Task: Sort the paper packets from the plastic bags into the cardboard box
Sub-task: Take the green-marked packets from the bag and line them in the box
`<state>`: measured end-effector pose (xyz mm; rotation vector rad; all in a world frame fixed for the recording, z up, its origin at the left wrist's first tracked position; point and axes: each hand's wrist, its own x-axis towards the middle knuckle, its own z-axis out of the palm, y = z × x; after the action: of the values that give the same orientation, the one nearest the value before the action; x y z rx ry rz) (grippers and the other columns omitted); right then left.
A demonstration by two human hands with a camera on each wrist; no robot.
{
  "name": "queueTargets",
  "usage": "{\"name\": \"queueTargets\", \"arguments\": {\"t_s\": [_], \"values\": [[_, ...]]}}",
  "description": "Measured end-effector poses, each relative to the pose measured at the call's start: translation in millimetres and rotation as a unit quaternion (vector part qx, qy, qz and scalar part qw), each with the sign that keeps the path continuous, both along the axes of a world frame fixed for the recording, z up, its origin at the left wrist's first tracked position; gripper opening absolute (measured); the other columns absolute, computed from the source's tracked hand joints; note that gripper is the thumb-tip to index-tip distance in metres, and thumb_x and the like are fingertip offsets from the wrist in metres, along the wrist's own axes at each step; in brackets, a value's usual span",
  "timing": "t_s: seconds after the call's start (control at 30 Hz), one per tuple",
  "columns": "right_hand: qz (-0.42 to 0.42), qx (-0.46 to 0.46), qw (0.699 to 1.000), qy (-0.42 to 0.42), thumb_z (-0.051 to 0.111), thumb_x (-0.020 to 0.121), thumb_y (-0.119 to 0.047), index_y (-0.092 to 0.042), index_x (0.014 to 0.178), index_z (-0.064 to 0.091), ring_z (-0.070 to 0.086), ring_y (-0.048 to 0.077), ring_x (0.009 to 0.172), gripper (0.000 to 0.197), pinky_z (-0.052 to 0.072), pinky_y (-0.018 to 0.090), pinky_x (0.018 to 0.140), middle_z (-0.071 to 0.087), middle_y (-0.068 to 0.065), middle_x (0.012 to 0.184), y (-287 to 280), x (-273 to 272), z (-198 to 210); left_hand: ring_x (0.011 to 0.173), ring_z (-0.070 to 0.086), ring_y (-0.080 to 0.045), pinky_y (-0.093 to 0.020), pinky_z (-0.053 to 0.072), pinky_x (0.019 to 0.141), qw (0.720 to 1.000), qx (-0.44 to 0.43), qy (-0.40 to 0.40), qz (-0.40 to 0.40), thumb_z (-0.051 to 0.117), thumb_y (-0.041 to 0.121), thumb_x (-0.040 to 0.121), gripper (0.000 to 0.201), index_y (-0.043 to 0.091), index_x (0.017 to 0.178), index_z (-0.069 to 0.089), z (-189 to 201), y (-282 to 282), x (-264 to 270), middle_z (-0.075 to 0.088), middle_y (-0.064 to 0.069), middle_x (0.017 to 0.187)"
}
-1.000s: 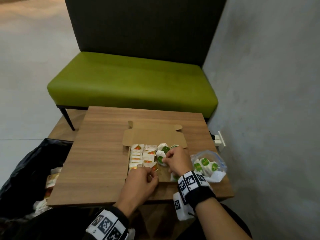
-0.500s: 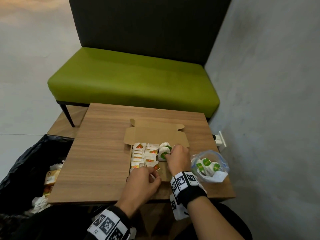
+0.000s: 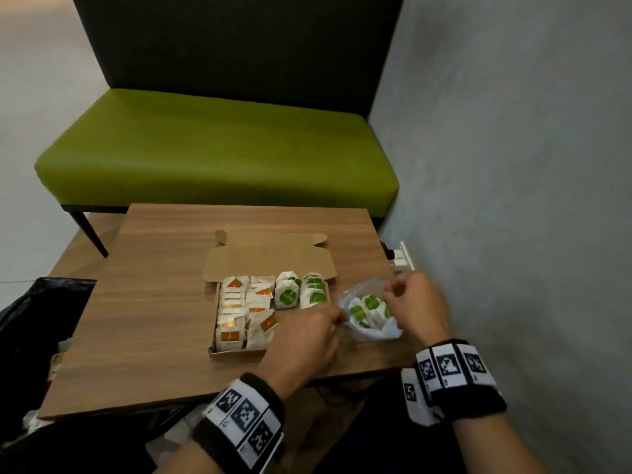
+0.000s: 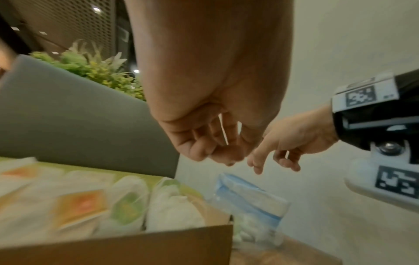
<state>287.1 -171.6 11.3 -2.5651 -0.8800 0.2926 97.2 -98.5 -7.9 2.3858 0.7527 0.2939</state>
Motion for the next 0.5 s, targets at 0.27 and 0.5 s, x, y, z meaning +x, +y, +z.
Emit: {"name": "queueTargets", "arguments": {"t_s": [0.27, 0.5], "values": [[0.021, -0.06, 0.998, 0.015, 0.072, 0.087, -0.04, -0.024, 0.115, 0.067, 0.065, 0.02, 0.098, 0.032, 0.047, 0.029, 0.078, 0.069, -0.002, 0.105, -18.1, 43.7, -22.1, 0.113, 0.057, -0.028, -0.038, 0.046, 0.089, 0.994, -0.005, 0.053, 0.097, 0.052, 0.035, 0.099, 0.036, 0.011, 0.125, 0.053, -12.7, 1.1, 79.7, 0.056, -0.01, 0.126], [0.039, -0.052, 0.997, 0.03, 0.068, 0.092, -0.031, -0.021, 0.114, 0.068, 0.061, 0.015, 0.093, 0.024, 0.041, 0.026, 0.077, 0.071, -0.001, 0.11, -30.4, 40.5, -38.8, 0.09, 0.066, -0.032, -0.042, 0.054, 0.077, 0.993, -0.028, 0.065, 0.092, 0.052, 0.031, 0.099, 0.029, 0.007, 0.099, 0.069, -35.0, 2.9, 80.9, 0.071, -0.014, 0.096]]}}
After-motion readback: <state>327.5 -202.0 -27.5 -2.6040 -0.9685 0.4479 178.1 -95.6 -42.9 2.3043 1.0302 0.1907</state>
